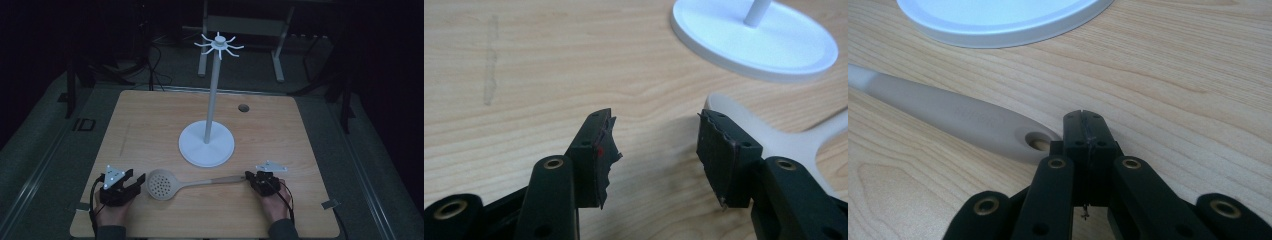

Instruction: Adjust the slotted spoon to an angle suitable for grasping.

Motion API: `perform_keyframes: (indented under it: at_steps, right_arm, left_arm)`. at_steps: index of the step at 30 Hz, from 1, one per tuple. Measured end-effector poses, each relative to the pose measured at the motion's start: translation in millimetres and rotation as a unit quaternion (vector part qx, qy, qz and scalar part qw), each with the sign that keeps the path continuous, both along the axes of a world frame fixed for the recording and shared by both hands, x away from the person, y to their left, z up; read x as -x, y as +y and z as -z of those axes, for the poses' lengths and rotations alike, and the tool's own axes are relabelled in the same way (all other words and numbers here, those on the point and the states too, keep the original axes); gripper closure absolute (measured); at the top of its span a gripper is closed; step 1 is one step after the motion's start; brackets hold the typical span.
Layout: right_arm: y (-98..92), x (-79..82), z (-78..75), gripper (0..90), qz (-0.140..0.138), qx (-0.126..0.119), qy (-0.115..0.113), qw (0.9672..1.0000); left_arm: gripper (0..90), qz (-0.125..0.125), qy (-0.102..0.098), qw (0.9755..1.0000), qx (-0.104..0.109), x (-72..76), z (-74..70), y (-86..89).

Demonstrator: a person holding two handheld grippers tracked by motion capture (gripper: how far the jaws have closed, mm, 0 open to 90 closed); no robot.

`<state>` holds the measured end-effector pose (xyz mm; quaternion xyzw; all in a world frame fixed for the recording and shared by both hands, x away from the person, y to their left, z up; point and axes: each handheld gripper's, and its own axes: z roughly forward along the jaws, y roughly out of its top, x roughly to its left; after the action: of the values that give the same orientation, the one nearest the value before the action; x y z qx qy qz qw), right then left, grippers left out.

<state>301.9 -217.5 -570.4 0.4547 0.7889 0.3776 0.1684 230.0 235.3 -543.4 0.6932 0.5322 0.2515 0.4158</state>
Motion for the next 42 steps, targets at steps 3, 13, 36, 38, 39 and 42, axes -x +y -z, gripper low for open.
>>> perform_keyframes:
  at_steps: [3, 13, 36, 38, 39, 42]
  right_arm:
    - [-1.4, 0.1, -0.4, 89.6, -0.003, -0.005, -0.002, 1.0000]
    - [-13.6, 4.2, -13.3, 85.3, 0.008, -0.015, -0.024, 0.9996]
    - [-44.8, 8.1, -24.4, 65.9, 0.023, -0.037, -0.033, 0.9985]
    - [-46.4, 8.2, -24.6, 65.0, 0.023, -0.037, -0.033, 0.9985]
    - [-47.3, 8.2, -24.9, 64.4, 0.022, -0.038, -0.033, 0.9985]
    - [-49.5, 8.5, -25.5, 63.1, 0.021, -0.040, -0.033, 0.9985]
  left_arm:
    - [48.4, 0.004, -0.001, 1.0000, -0.006, 0.2, -2.4, -0.7]
    - [48.9, 0.025, -0.002, 0.9993, -0.027, -4.3, -15.4, -4.8]
    - [48.4, 0.143, -0.014, 0.9869, -0.072, -39.2, -62.5, -51.1]
    - [48.5, 0.157, -0.016, 0.9844, -0.077, -42.8, -65.9, -57.9]
    - [48.5, 0.164, -0.018, 0.9832, -0.078, -44.5, -67.5, -61.3]
    - [48.4, 0.179, -0.020, 0.9800, -0.086, -49.7, -72.3, -69.7]
